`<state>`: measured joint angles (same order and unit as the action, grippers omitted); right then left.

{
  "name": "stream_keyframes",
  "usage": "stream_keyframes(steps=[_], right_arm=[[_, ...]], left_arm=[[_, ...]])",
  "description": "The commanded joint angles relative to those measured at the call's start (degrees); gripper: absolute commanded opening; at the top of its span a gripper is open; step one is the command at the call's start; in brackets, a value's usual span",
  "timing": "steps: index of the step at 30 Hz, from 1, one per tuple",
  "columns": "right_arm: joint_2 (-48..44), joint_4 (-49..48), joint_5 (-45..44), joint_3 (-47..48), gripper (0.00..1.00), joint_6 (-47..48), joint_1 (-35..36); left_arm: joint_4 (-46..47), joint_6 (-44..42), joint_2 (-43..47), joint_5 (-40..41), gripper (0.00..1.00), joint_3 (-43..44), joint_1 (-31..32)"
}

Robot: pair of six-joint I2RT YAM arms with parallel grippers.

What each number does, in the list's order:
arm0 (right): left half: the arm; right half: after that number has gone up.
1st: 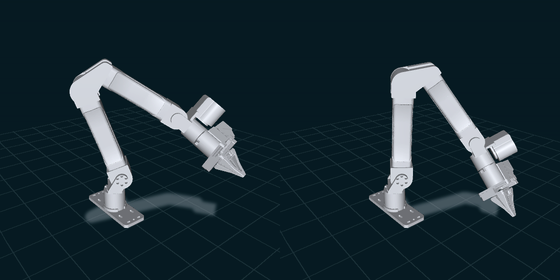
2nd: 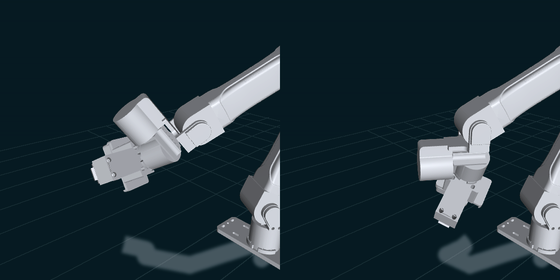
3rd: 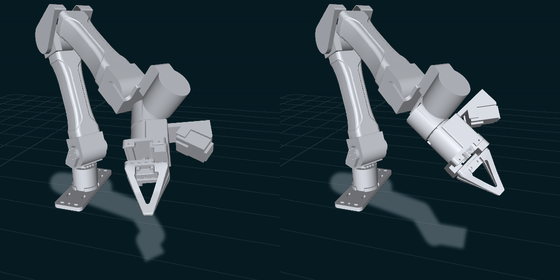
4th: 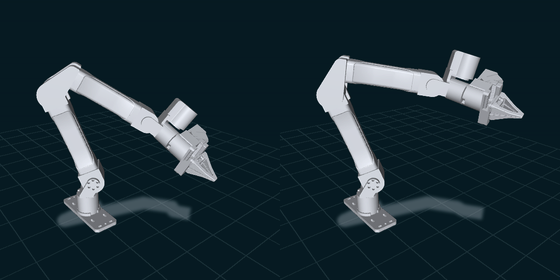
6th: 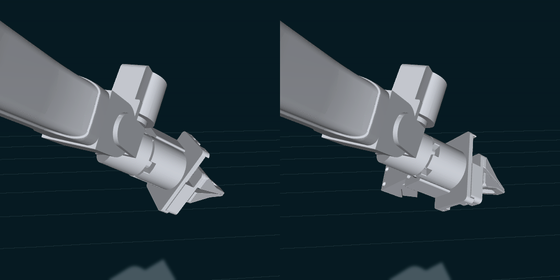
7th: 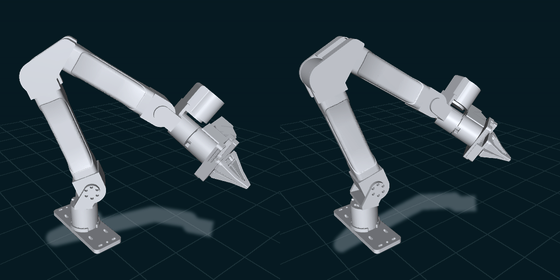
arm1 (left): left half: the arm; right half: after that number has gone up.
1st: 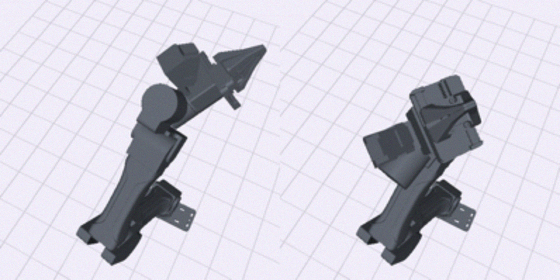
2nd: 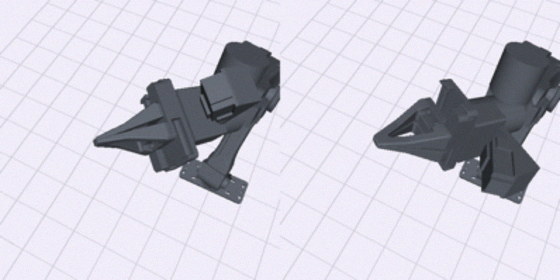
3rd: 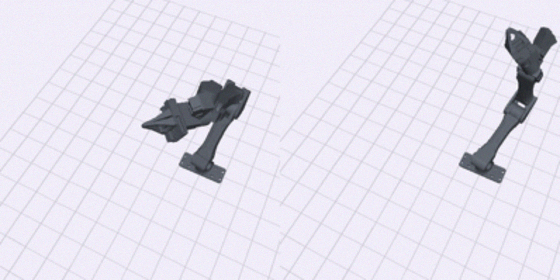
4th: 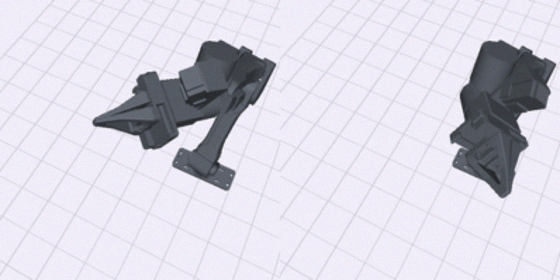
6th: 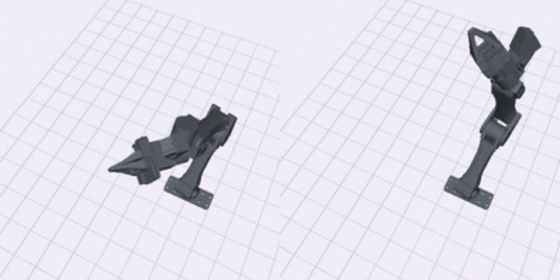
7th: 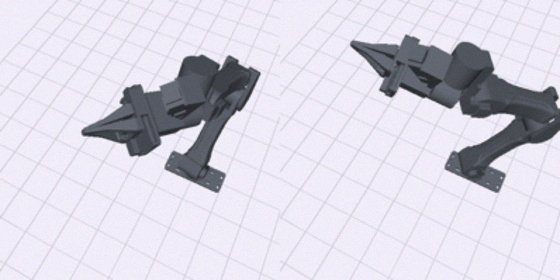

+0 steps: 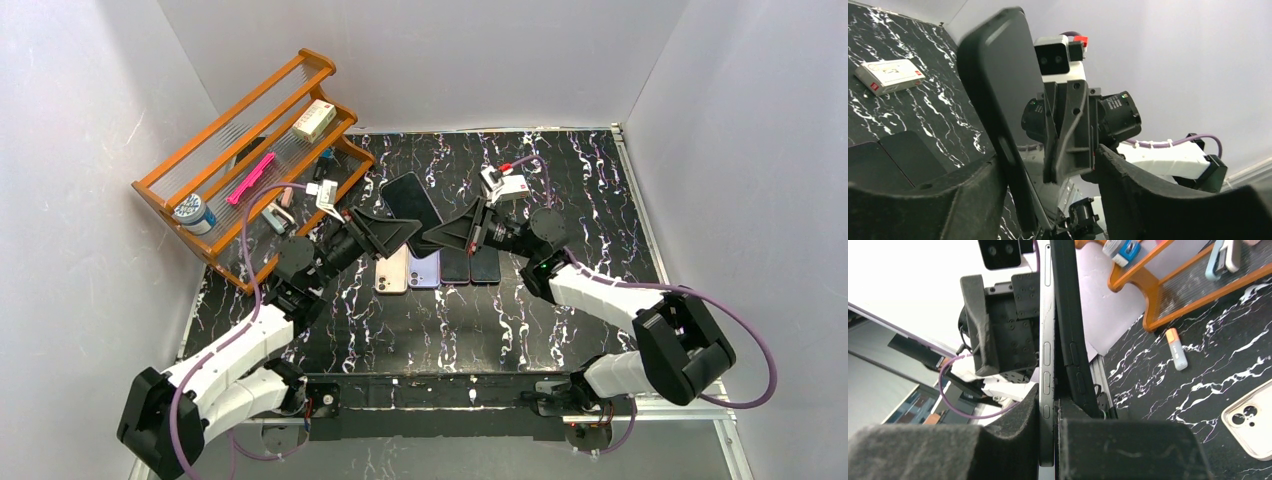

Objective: Take the phone out of the phone case
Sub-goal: Remove the phone case from the phone.

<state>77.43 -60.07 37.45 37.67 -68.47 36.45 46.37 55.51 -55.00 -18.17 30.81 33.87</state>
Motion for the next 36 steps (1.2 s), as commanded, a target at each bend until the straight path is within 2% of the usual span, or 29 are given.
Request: stream_keyframes(steps=[1,4,13,29,36], right_arm=[[-4.5,-4.3,-5.0,0.9,0.01,-0.5,-2.2],[-6.0,-3.0,-5.4,0.7,0.01,0.1,-2.7],[-7.4,-2.4,-5.6,0.5,0.01,0.2,-3.2],[-7.8,-2.4,-4.2,1.1,0.01,0.2,-3.2],[-7.5,-2.4,-3.2,0.8,0.01,0.1,-3.1]], left_arm=[[-0.8,-4.3,4.7,1.0,0.63,-0.7,0.7],[-2.3,-5.7,6.0,1.6,0.68,-1.5,0.7],[-7.1,-9.2,5.7,1.7,0.68,-3.4,0.7],[-7.2,-8.1,1.0,1.2,0.68,-1.2,0.7],[-4.5,-5.8,-0.9,0.2,0.68,1.2,0.7]])
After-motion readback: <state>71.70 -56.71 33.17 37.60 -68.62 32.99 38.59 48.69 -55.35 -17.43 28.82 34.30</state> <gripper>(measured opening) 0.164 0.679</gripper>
